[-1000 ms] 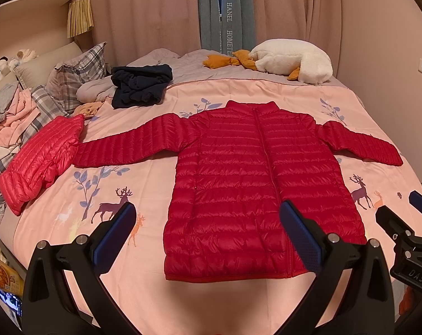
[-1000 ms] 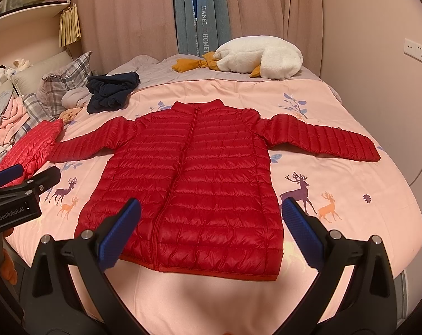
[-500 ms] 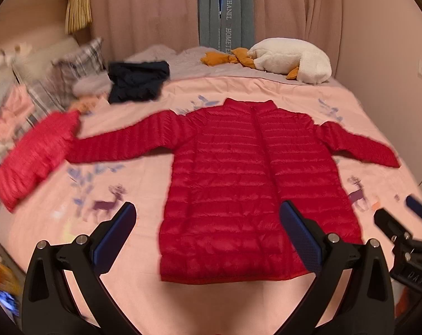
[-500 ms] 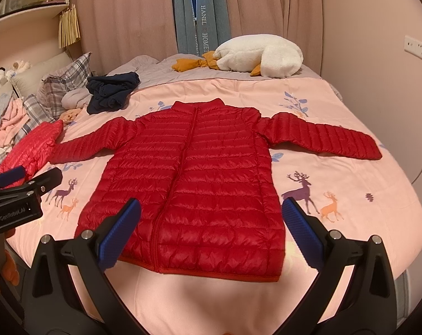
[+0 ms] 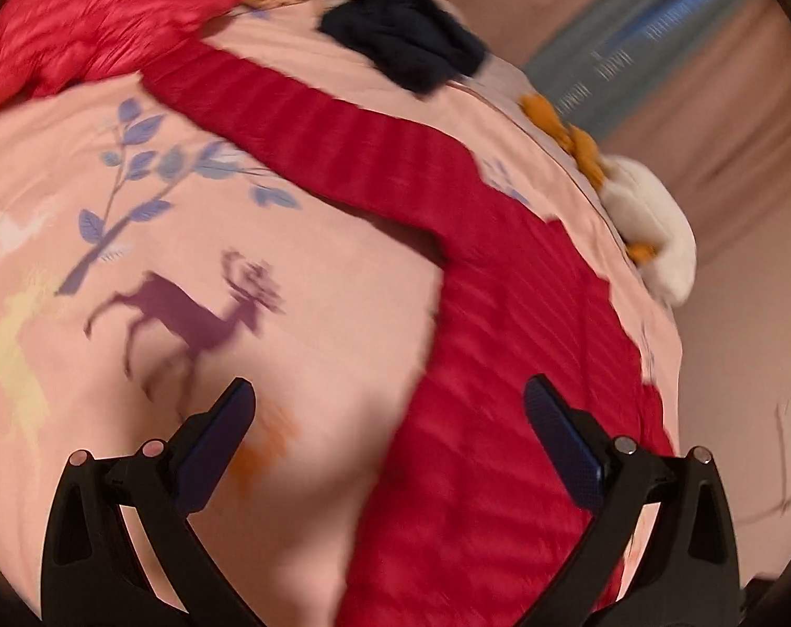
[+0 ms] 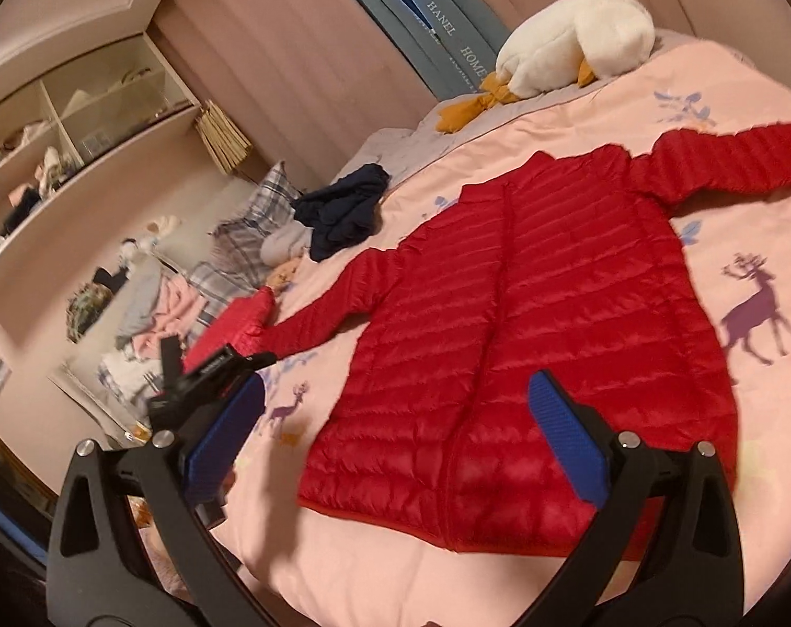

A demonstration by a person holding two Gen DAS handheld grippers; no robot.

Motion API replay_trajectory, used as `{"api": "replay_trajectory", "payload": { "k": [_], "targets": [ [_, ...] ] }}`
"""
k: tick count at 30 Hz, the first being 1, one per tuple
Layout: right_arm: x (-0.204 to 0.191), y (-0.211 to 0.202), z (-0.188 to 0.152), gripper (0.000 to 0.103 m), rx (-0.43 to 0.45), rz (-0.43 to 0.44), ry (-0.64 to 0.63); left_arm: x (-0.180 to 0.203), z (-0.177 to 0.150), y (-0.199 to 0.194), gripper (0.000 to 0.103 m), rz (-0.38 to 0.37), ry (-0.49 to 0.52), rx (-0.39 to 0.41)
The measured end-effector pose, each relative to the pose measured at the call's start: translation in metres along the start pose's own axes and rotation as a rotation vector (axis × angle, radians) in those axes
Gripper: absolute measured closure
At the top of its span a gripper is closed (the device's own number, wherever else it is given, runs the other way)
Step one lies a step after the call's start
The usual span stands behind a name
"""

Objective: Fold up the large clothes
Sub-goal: 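Grasp the cuff of the sleeve nearest the left tool with the left tool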

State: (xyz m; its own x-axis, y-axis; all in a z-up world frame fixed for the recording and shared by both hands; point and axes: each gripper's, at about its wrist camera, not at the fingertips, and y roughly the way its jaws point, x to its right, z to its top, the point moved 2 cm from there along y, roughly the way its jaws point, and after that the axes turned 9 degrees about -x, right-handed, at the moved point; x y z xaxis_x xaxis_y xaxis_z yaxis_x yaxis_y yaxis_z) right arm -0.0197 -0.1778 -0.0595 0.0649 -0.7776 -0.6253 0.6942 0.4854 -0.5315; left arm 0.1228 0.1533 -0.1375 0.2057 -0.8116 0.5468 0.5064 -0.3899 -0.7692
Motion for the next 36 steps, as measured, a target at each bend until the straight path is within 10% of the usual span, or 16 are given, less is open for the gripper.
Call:
{"api": "replay_trajectory", "payload": {
  "k": [8,17,28,32,36],
  "targets": [
    [0.007,0.042,0.006,0.002,-0.097,-0.039,-0.011,-0.091,0.076,0.024,0.001,-0.251,-0.238,0.016],
    [0.016,0.067,0.014,0.002,-0.149,-0.082,0.005,-0.135,0.146,0.056,0.001,-0.371,-0.385,0.051],
    [0.033,0.099,0.025,0.002,-0.176,-0.118,0.038,-0.138,0.205,0.074,0.001,-0.303,-0.426,0.186],
    [0.035,0.109,0.028,0.002,-0.186,-0.129,0.035,-0.137,0.214,0.081,0.022,-0.199,-0.425,0.207],
    [0.036,0.111,0.033,0.002,-0.185,-0.14,0.031,-0.146,0.215,0.09,0.073,-0.136,-0.445,0.169]
  ]
}}
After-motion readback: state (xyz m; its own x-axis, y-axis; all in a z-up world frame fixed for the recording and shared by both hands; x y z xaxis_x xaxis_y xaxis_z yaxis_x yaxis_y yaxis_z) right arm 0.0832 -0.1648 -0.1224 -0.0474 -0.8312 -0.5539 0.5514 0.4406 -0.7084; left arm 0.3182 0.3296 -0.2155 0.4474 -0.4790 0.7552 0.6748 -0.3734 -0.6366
